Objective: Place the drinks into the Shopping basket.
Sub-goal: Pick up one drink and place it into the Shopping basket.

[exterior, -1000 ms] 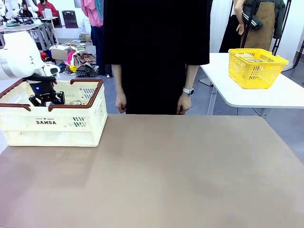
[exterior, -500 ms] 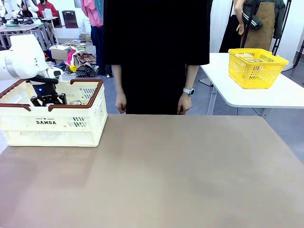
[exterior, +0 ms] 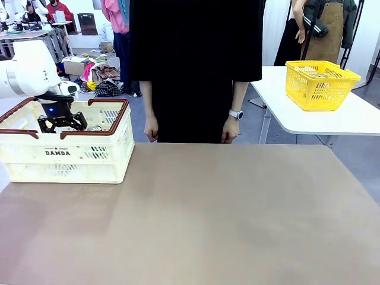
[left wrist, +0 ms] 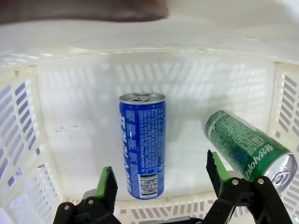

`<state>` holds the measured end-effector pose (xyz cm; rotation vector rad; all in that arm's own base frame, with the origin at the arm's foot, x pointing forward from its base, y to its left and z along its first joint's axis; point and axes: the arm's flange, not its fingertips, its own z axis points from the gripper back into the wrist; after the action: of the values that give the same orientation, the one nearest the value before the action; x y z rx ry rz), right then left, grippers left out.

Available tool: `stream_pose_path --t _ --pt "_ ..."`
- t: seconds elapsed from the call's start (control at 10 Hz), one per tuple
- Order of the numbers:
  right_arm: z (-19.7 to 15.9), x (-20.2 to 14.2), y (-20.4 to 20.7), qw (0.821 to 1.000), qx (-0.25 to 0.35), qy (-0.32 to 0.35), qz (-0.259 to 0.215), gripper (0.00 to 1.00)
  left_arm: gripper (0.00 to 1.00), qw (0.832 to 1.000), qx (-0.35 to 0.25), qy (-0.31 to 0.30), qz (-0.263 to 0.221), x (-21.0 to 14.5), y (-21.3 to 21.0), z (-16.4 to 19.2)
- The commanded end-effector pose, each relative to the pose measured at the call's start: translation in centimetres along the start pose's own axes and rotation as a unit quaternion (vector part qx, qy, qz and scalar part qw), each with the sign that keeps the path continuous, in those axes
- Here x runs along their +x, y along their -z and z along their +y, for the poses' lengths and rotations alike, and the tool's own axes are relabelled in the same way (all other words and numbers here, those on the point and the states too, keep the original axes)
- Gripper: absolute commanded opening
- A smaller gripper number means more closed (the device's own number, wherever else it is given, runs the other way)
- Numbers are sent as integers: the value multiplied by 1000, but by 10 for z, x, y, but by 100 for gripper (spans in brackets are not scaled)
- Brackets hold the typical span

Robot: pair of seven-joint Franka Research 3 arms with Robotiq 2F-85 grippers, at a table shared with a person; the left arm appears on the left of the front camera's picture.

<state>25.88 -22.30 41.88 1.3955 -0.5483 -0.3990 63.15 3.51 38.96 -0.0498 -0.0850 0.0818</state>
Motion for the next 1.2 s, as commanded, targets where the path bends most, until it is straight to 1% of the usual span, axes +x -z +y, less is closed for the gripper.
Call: stream_pose_path --t 0.0,0.2,0.3,0.4,0.5,0.6,0.7,0.8,0.9,1.0,1.1 --pt "2 0 0 1000 4 -2 0 100 100 1000 9 2 -2 -3 -2 -1" --pt "2 0 0 1000 4 -2 0 100 100 1000 -1 15 -5 -7 -13 -2" --pt "2 0 0 1000 4 -2 0 100 100 999 -16 27 -20 -13 -36 0" --pt "2 0 0 1000 4 -2 0 100 100 999 -28 18 -13 -24 -74 5" --pt "2 0 0 1000 4 -2 0 100 100 996 -67 35 -44 -39 -110 10" --pt "2 0 0 1000 4 -2 0 100 100 988 -123 44 -81 -58 -142 16" --pt "2 0 0 1000 4 -2 0 100 100 979 -175 48 -97 -81 -165 22" --pt "2 0 0 1000 4 -2 0 100 100 960 -236 92 -123 -109 -182 31" --pt "2 0 0 1000 4 -2 0 100 100 936 -319 84 -120 -131 -197 47" --pt "2 0 0 1000 4 -2 0 100 100 899 -418 98 -88 -145 -205 67" --pt "2 0 0 1000 4 -2 0 100 100 856 -504 110 -38 -154 -201 82"
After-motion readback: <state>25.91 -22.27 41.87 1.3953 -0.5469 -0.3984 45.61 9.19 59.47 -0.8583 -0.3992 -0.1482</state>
